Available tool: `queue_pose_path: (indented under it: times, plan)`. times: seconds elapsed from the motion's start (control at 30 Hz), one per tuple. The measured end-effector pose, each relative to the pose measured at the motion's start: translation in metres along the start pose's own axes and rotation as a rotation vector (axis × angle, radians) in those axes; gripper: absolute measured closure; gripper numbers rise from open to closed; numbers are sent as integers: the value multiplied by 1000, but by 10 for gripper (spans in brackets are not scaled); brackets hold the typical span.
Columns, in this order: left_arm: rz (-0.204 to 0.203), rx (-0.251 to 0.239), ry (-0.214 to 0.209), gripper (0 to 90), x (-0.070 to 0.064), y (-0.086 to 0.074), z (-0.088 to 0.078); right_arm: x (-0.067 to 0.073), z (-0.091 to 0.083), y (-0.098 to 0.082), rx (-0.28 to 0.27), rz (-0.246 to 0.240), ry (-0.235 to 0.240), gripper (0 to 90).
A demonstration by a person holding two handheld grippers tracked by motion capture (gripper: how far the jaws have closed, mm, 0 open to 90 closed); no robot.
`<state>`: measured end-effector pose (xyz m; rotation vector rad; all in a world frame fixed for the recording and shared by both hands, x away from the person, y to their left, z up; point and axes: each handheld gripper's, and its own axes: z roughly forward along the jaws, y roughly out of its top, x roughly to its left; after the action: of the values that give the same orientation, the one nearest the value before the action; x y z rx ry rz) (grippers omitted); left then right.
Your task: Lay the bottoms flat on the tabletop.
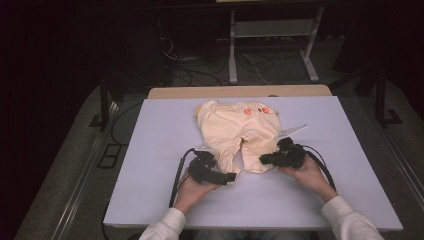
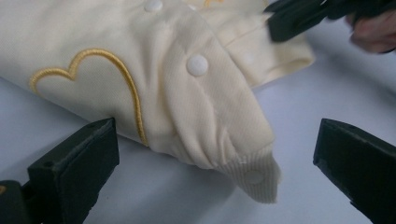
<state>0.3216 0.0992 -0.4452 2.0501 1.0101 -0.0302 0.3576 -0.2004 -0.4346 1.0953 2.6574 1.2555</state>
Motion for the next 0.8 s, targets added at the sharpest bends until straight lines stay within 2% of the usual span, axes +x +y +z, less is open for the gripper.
queue_pose_path:
  times: [0.13, 0.3, 0.4, 0.5, 0.63, 0.7, 0.8]
  plan:
    - [-4, 2, 13, 10, -1, -1, 1, -10, -20, -4, -21, 24, 66, 830]
    - [-1, 2, 43, 97, 0, -2, 1, -16, -41, -17, -11, 26, 108, 831]
    - [-3, 15, 60, 159, 0, -2, 2, -18, -47, -25, 3, 27, 98, 831]
    - [21, 25, 74, 279, -2, -2, 3, -21, -50, -31, -6, 42, 94, 830]
    - [57, 56, 101, 537, -9, 0, 4, -22, -50, -32, -18, 49, 94, 830]
    - [83, 70, 126, 589, -11, 4, 3, -22, -48, -32, -16, 45, 92, 830]
    - [98, 85, 132, 618, -12, 11, -2, -22, -47, -33, -9, 44, 87, 830]
